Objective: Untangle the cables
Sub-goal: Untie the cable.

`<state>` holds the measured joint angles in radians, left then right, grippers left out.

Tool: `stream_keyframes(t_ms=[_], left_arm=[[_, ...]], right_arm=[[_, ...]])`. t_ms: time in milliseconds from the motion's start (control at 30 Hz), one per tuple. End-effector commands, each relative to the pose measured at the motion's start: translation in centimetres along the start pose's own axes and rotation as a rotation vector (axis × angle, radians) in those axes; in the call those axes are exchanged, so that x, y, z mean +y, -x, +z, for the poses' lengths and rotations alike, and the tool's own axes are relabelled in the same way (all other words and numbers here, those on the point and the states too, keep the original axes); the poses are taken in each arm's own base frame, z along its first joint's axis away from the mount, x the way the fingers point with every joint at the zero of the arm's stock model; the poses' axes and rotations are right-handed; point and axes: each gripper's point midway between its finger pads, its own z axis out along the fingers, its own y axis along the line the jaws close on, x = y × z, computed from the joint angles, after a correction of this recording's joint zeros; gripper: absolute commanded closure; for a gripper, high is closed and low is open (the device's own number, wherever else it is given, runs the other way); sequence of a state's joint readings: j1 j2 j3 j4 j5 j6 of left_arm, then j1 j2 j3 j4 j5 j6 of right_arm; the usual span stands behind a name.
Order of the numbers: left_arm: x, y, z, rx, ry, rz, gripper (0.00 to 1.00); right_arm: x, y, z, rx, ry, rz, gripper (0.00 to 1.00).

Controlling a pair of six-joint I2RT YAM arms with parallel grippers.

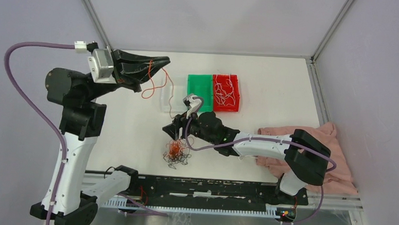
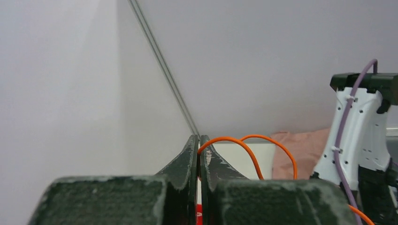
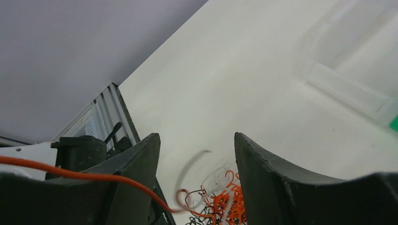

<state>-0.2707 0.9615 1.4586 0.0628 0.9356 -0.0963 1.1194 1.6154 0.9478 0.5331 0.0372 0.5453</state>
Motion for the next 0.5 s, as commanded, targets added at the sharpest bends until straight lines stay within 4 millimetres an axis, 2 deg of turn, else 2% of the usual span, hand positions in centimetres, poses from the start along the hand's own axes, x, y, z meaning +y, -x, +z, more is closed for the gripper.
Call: stream_keyframes(t_ms=[0, 233, 467], left_arm=[[1.6, 6.3, 0.7, -0.152, 0.060, 0.153, 0.97], [3.4, 11.0, 1.8, -0.227, 0.084, 0.302, 0.97], [5.1, 16.1, 2.0, -0.334, 0.162, 0.444, 0.97]], right_arm=[[-0.5, -0.4, 0.3, -0.028, -0.020, 0.032, 0.35], [-1.9, -3.2, 0.4, 0.037, -0.055, 0.033, 0.35], [-3.5, -6.1, 0.1, 0.104, -0.095, 0.036, 0.35]])
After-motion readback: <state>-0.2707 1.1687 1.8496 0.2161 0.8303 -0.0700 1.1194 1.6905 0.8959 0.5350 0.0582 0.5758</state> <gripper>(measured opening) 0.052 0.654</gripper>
